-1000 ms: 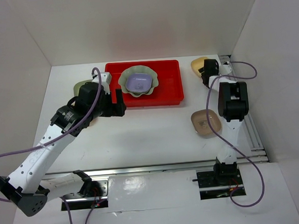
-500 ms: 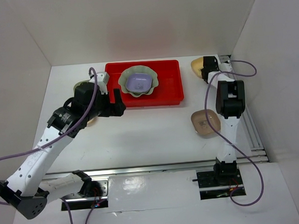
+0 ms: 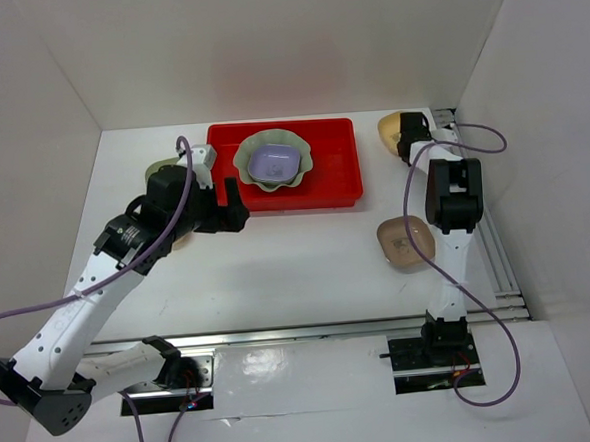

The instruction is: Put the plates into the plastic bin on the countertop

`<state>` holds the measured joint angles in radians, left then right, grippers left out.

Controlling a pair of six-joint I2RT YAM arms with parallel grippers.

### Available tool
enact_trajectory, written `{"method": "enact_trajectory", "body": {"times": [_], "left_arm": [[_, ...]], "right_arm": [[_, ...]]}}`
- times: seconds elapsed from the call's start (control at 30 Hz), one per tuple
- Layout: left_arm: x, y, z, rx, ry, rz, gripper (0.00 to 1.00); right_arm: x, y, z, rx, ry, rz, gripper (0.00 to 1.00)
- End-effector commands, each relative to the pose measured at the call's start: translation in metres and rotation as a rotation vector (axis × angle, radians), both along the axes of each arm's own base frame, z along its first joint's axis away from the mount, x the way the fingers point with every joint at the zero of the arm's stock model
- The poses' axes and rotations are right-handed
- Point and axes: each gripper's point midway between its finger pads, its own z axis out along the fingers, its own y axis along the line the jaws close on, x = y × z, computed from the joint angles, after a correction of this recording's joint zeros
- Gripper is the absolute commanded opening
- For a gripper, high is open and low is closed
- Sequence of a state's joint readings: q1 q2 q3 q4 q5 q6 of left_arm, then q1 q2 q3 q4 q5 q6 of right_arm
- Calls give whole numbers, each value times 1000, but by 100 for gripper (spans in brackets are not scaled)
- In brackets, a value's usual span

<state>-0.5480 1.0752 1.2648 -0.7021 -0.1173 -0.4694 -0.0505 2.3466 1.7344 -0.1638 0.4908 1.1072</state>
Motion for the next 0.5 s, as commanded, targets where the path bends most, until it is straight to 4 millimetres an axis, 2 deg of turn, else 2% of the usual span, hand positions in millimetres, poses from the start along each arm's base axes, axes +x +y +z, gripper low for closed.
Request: {"method": "enact_trajectory", "body": {"times": [0.0,0.03,0.07,0.1,0.13,0.17,0.2,0.23,0.27,0.3,0.33,0.4,0.43,0.47], "left_arm": [[4,4,13,-24,-62,8,100],[5,5,13,-20,-64,16,100],[6,7,13,-14,-67,26,100],[7,10,13,-14,-67,35,100],[7,10,13,-14,-67,35,100],[8,12,10,-9,-59,44,100],[8,12,9,-9,-59,45,100],[8,12,9,-9,-59,45,100],[9,12,7,-9,-59,45,100],[7,11,10,-18,-64,36,100],[8,10,8,-19,-66,35,100],[6,11,7,-19,-66,35,100],[8,10,9,-25,-76,36,100],[6,12,7,-24,-75,36,100]], "right_arm": [[-34,11,-24,8,134,-7,0],[-34,15,-15,5,101,-14,0],[-49,23,-23,4,124,-1,0],[-53,26,-16,2,100,-9,0],[-50,31,14,2,19,1,0],[-55,37,24,-19,-6,-11,0],[-74,39,17,-29,14,-22,0],[-79,41,46,-41,-44,-36,0],[-85,44,61,-87,-86,-58,0],[-102,45,54,-101,-76,-70,0],[-107,46,79,-108,-132,-81,0],[-118,48,95,-148,-157,-112,0],[-122,48,111,-159,-183,-123,0],[-130,45,114,-195,-164,-143,0]]}}
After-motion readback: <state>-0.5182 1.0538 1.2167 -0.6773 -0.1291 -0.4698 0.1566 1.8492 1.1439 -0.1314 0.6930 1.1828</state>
